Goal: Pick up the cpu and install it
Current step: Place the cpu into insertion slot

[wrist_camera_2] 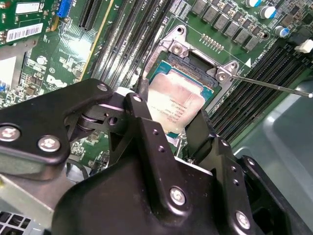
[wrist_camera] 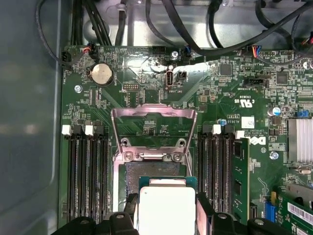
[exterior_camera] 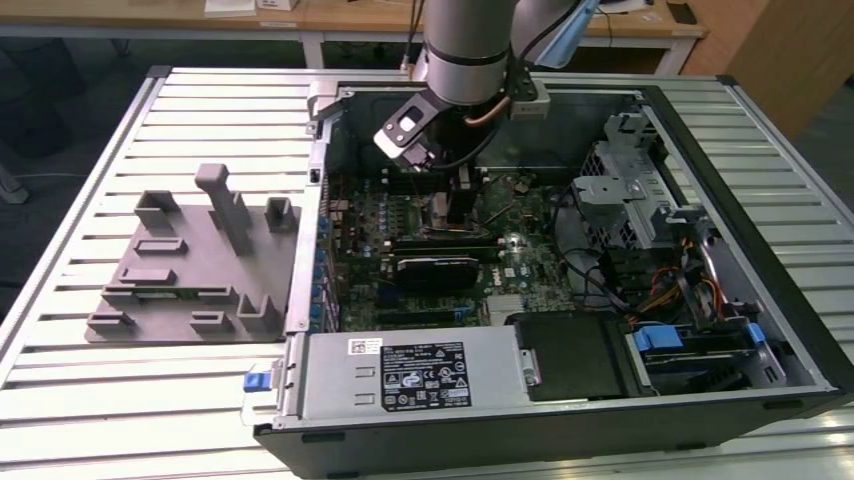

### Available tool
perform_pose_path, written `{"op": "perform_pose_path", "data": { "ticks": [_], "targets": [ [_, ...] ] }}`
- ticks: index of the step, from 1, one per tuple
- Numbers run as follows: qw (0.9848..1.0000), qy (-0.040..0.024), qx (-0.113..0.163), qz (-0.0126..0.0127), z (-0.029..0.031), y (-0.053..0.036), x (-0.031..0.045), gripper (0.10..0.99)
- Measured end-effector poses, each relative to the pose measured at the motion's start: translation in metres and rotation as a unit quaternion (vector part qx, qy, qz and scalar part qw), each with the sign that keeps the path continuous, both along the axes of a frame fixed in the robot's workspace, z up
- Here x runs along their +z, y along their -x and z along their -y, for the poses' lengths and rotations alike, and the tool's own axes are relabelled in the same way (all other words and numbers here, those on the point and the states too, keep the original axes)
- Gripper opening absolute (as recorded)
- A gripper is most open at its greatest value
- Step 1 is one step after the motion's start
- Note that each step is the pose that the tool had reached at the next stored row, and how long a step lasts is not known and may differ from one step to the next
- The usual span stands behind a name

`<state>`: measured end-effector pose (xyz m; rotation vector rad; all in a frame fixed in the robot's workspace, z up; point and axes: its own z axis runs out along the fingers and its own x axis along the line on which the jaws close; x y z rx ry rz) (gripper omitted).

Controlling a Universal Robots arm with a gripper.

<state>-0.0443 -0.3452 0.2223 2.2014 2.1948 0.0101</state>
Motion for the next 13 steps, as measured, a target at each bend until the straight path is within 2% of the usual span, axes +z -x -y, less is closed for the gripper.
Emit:
{"op": "perform_pose_path", "data": {
  "ticks": [4, 7, 8, 11, 13],
  "targets": [
    [1.0000, 0.0000, 0.000, 0.0004, -0.0001, 0.0000, -0.0010, 0.545],
    [1.0000, 0.0024, 0.000, 0.0010, -0.0001, 0.0001, -0.0032, 0.545],
    [1.0000, 0.0041, 0.000, 0.0012, -0.0002, 0.0001, -0.0038, 0.545],
    [0.9999, 0.0148, 0.000, 0.0019, -0.0013, 0.0000, -0.0047, 0.545],
    [0.9998, 0.0188, 0.000, 0.0026, -0.0019, 0.0000, -0.0061, 0.545]
  ]
}}
